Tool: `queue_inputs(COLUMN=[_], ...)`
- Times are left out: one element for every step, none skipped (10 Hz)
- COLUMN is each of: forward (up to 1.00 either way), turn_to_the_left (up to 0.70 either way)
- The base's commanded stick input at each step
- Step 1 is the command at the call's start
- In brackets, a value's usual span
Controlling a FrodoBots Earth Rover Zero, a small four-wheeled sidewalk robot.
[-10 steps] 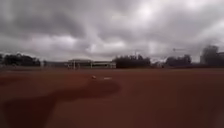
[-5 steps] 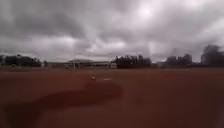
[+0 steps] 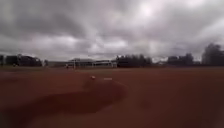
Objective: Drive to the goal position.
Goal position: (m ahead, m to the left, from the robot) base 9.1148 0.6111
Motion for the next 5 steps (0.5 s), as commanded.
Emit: queue_inputs(forward=[0.70,0.70,0.70,0.70,0.70], turn_to_the_left=[0.00,0.00,0.00,0.00,0.00])
